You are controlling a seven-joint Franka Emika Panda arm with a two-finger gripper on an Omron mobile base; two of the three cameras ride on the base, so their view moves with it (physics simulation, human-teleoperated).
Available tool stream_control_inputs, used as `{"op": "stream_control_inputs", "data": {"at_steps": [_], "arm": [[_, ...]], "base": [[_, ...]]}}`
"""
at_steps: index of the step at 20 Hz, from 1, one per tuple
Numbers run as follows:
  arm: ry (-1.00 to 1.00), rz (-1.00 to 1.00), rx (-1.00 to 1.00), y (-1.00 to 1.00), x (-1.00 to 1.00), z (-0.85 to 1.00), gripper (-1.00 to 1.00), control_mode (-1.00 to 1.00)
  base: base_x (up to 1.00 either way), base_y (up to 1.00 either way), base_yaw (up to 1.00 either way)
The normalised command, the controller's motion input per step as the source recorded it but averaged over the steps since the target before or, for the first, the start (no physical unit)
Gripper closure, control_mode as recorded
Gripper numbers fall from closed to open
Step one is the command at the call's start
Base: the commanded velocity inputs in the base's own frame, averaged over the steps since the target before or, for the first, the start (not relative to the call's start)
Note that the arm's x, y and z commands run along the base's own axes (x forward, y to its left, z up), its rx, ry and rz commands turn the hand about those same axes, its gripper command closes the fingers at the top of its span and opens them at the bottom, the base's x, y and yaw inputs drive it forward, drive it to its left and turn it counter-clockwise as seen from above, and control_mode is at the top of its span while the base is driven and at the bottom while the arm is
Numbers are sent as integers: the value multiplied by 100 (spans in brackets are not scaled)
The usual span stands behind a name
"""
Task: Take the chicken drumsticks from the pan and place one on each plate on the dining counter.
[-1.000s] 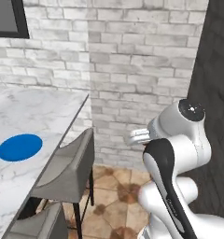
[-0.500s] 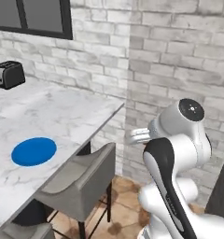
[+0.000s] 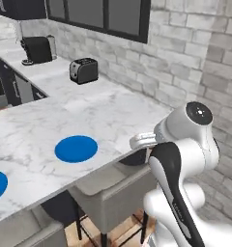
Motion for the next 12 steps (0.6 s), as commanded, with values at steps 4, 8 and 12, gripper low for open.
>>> {"op": "stream_control_inputs", "data": {"at_steps": [4, 8, 12], "arm": [[0, 0, 0, 0, 0, 0, 100, 100], [0, 0, 0, 0, 0, 0, 100, 100], [0, 0, 0, 0, 0, 0, 100, 100]], "base": [[72, -17, 63], [74, -18, 57], [58, -13, 47]]}}
